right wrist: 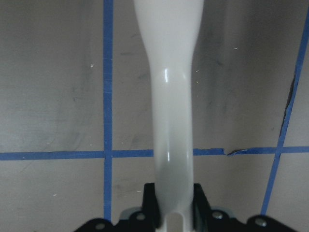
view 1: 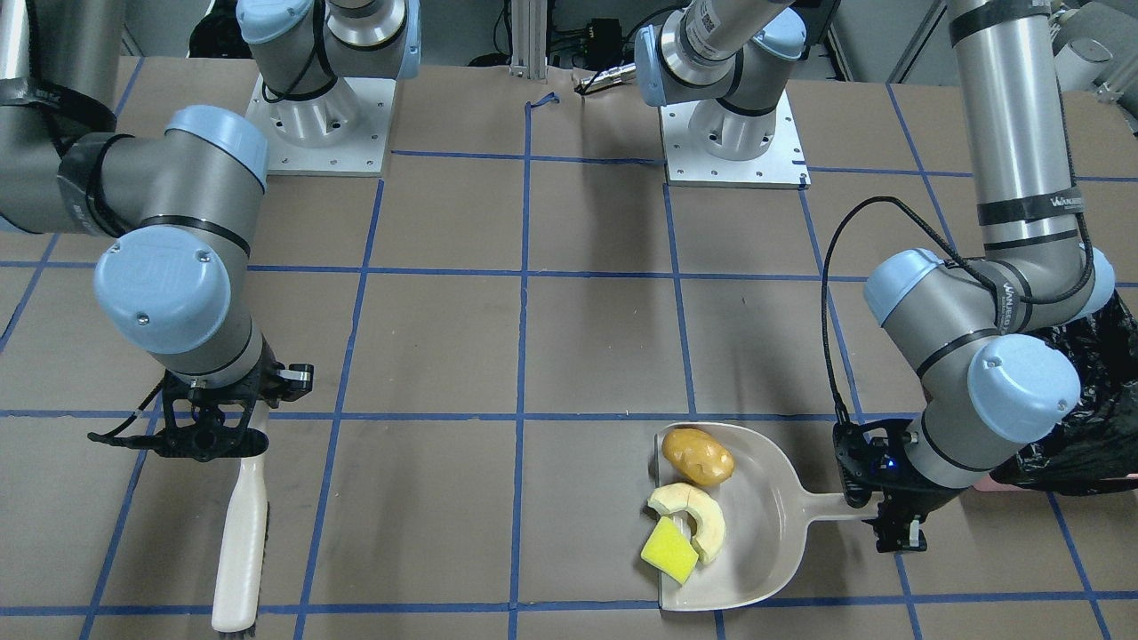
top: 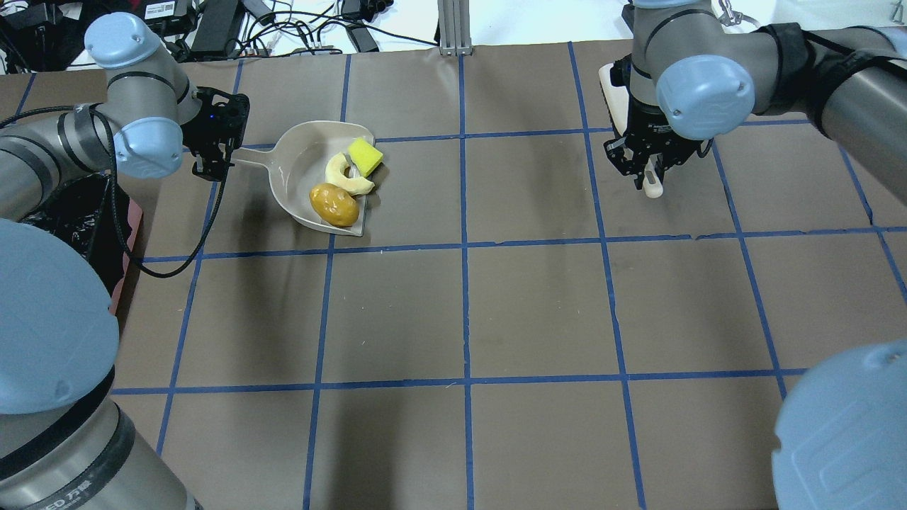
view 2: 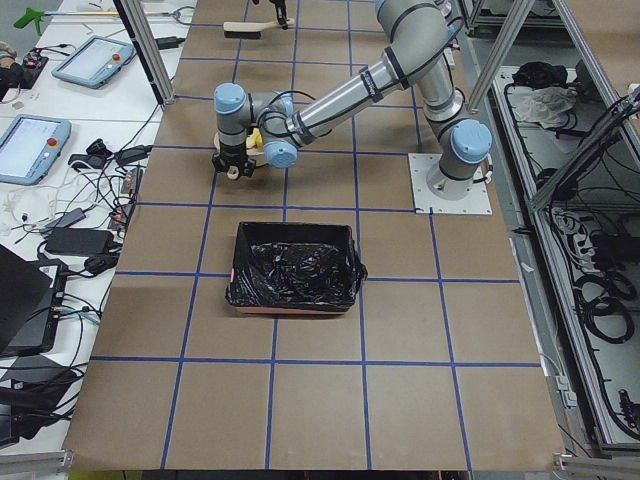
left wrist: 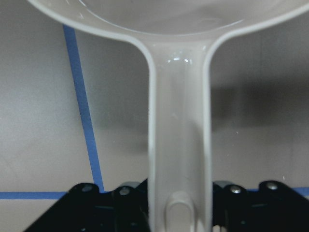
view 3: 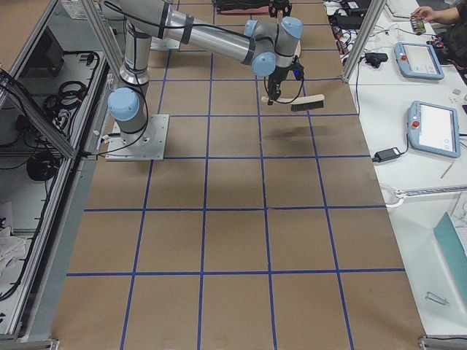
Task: Sweep and dump trash into bin
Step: 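Lift the brush with the right gripper and move it back away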
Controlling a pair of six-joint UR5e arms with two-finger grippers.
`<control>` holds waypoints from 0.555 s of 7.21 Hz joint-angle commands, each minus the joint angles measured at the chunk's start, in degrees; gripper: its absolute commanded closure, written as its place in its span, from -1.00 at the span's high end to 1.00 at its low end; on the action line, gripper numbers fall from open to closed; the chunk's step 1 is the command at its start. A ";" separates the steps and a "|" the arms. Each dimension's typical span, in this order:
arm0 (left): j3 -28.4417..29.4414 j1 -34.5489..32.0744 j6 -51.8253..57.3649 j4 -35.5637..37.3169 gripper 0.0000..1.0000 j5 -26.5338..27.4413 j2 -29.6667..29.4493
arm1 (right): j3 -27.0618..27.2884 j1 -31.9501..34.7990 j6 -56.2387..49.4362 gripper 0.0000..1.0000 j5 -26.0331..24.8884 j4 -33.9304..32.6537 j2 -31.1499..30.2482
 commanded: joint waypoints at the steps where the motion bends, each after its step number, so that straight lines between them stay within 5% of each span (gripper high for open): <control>1: 0.00 0.00 0.14 0.00 -0.54 -0.45 -0.45 | 0.11 -3.13 -4.36 -1.00 0.23 -0.06 0.20; 2: 0.00 0.09 0.14 0.09 -0.85 -0.63 -0.36 | 0.28 -4.89 -5.42 -1.00 0.66 -0.06 0.38; 4: 0.00 0.26 -0.04 0.09 -1.00 -2.99 -0.18 | 1.68 -6.83 -7.35 -1.00 0.75 -2.15 0.38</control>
